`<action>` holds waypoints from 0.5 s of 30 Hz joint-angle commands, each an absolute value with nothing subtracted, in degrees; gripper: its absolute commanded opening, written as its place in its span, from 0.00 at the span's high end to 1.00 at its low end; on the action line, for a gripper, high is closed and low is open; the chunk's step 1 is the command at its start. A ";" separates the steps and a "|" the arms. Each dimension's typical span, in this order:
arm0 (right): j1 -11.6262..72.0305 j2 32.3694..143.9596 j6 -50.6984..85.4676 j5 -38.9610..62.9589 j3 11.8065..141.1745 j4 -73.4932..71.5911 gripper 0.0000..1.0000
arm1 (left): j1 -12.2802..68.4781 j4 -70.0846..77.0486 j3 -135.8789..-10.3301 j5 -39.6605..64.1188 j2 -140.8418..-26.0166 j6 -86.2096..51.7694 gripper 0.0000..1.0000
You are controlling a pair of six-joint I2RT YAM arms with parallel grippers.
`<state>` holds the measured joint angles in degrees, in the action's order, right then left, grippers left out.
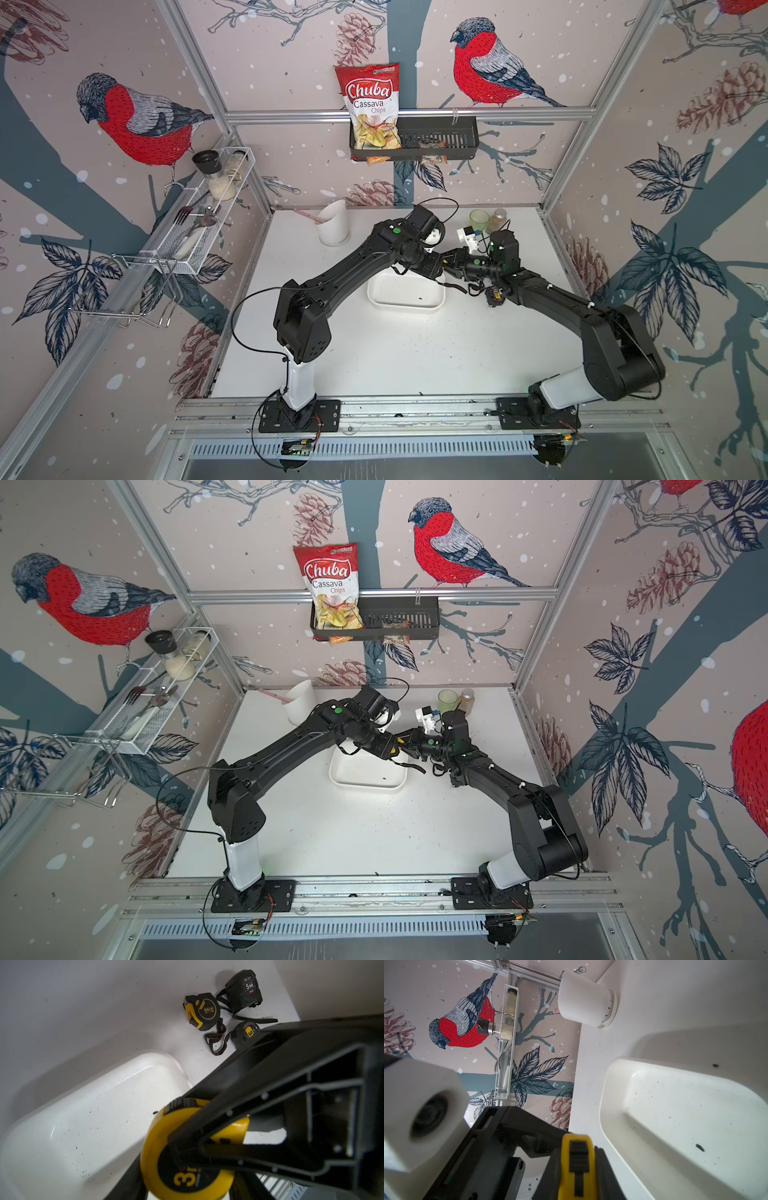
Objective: Take the tape measure out of the storage box
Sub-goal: Place the tape measure at the center of the board.
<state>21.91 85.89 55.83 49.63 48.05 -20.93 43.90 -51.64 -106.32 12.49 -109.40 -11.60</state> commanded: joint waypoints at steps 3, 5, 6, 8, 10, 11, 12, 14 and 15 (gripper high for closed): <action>22.12 85.05 55.84 48.18 48.76 -22.08 1.00 | 44.03 -50.36 -106.43 12.73 -109.51 -10.20 0.73; 21.85 84.42 55.17 46.80 49.27 -21.00 1.00 | 43.99 -50.36 -105.99 12.66 -109.35 -10.24 0.64; 21.71 84.02 54.81 46.00 49.39 -20.43 1.00 | 43.95 -50.36 -105.83 12.66 -109.21 -10.29 0.56; 20.82 82.71 54.24 43.84 49.57 -19.19 1.00 | 43.86 -50.36 -105.11 12.96 -108.54 -10.48 0.39; 19.42 81.47 54.14 42.26 49.25 -18.53 1.00 | 43.69 -49.65 -103.45 13.49 -107.03 -10.55 0.23; 18.54 80.89 54.14 41.43 49.00 -18.12 1.00 | 43.60 -48.83 -102.07 13.66 -105.82 -10.78 0.17; 17.76 80.31 54.04 40.87 48.74 -17.76 1.00 | 43.36 -48.10 -100.91 13.94 -104.84 -10.87 0.14; 15.84 79.24 53.92 39.73 48.11 -16.91 1.00 | 42.57 -47.11 -98.72 15.18 -102.97 -11.31 0.06; 15.10 78.78 53.72 39.53 47.95 -16.51 1.00 | 42.21 -46.94 -97.94 15.65 -102.23 -11.61 0.04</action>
